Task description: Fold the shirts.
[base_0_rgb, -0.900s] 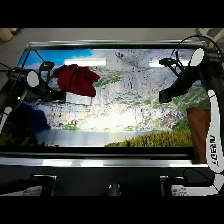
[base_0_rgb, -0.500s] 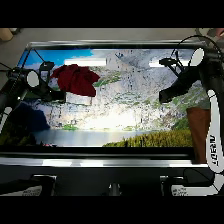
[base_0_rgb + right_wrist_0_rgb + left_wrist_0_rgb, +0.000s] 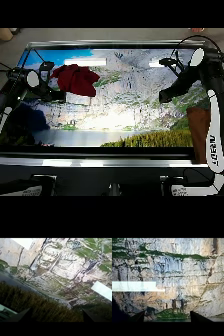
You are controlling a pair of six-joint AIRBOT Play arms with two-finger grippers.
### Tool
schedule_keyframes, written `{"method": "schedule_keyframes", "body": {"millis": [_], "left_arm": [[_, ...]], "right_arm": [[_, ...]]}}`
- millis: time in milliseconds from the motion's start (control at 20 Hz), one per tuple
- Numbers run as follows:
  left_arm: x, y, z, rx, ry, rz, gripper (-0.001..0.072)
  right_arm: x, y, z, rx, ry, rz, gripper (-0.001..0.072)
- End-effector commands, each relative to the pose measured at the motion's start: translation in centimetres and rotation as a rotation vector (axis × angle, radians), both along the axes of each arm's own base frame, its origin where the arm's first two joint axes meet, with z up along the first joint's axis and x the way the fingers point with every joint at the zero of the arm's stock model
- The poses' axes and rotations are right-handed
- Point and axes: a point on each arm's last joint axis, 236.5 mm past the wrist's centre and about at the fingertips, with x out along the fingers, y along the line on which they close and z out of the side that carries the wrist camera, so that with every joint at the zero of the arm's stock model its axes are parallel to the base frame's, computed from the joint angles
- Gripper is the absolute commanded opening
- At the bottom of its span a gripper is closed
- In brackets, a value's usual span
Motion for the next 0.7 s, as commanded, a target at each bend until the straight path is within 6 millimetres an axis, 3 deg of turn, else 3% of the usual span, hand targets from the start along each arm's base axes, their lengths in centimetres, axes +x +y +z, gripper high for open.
{"method": "schedule_keyframes", "body": {"millis": [0, 250, 400, 550, 650], "left_arm": [[0.0, -0.1, 0.0, -0.002, -0.001, 0.002, 0.0687], [3.2, -1.6, 0.8, -0.059, -0.142, -0.013, 0.0687], [7.9, -2.3, 1.7, -0.092, -0.302, -0.016, 0.0687], [13.7, 0.8, 0.9, -0.095, -0.320, 0.086, 0.0687], [16.6, 4.0, -1.4, -0.094, -0.242, 0.192, 0.0688]], "right_arm": [[0.0, 0.0, 0.0, 0.000, 0.000, 0.000, 0.0686], [0.7, 0.1, 0.1, 0.004, -0.030, -0.003, 0.0686], [2.9, -0.4, 0.4, -0.015, -0.124, -0.017, 0.0686], [3.7, -0.5, 0.5, -0.015, -0.157, -0.036, 0.0694], [3.8, -0.6, 0.5, -0.015, -0.155, -0.073, 0.0705]]}}
